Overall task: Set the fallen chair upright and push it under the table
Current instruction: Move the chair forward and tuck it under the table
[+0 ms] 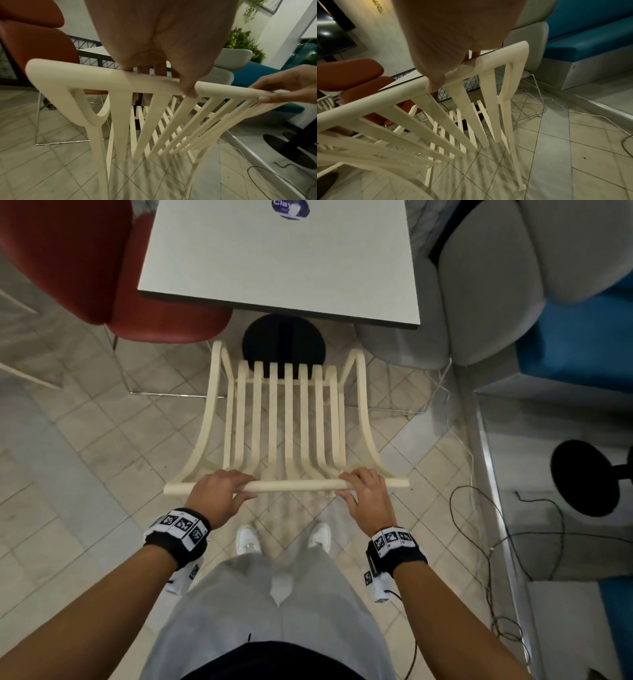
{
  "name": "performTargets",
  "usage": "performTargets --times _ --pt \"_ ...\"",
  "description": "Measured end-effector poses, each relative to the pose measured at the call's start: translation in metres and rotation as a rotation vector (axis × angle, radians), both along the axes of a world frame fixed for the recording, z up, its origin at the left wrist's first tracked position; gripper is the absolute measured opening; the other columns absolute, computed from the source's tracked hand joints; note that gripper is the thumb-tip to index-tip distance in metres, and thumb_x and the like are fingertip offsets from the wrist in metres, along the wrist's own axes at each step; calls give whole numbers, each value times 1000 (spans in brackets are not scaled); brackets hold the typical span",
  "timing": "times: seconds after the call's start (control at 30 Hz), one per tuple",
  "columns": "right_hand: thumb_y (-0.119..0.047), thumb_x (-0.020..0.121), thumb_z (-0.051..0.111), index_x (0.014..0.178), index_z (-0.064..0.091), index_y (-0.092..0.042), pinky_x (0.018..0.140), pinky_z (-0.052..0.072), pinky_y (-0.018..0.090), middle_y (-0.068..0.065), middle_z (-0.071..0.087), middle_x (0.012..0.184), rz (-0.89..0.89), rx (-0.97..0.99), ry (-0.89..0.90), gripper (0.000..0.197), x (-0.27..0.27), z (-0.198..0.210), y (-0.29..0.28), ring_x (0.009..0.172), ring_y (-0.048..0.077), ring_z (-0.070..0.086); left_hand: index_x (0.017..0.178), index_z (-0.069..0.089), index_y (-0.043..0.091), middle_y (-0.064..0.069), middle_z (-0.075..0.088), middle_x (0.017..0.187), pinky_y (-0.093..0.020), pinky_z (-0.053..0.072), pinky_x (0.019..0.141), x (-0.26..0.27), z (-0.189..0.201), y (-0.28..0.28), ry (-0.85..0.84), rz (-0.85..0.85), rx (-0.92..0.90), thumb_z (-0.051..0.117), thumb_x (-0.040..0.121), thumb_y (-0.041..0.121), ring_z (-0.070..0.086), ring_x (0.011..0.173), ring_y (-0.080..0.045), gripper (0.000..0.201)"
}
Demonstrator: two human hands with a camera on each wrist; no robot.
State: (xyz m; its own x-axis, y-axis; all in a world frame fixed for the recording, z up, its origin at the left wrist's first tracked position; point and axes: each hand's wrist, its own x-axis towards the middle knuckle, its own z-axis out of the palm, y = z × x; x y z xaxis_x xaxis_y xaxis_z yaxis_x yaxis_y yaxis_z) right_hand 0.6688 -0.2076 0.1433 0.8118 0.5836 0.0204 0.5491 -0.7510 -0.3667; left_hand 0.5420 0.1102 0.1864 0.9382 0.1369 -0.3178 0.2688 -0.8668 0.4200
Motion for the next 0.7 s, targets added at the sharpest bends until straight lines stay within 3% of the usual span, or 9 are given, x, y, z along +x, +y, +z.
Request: performTargets --times 0.2,0.37,0.57,0.7 --pt "-33 91 70 112 67 -17 88 48 40 1 60 102 70 -41 3 26 14 1 5 94 23 54 110 71 28 0 77 91 -42 54 73 4 -1 1 -54 -16 66 60 89 44 68 78 -26 28" --pt "-32 91 65 112 67 -14 90 48 42 3 60 103 34 -31 20 27 38 2 20 96 25 54 111 72 30 2 79 97 -43 55 78 32 4 10 -63 6 48 57 90 45 71 83 -27 30" --pt "-22 86 75 108 70 -12 89 49 43 6 61 102 -22 -3 76 24 69 9 42 97 27 55 107 73 27 -2 78 89 -40 53 75 65 8 22 -77 32 72 58 90 46 70 77 -30 30" --pt "-23 83 80 106 72 -11 88 47 41 8 62 101 -80 18 128 26 77 12 58 96 28 55 107 74 24 -5 78 94 -42 53 77 74 7 32 -71 81 61 61 89 45 68 82 -33 30"
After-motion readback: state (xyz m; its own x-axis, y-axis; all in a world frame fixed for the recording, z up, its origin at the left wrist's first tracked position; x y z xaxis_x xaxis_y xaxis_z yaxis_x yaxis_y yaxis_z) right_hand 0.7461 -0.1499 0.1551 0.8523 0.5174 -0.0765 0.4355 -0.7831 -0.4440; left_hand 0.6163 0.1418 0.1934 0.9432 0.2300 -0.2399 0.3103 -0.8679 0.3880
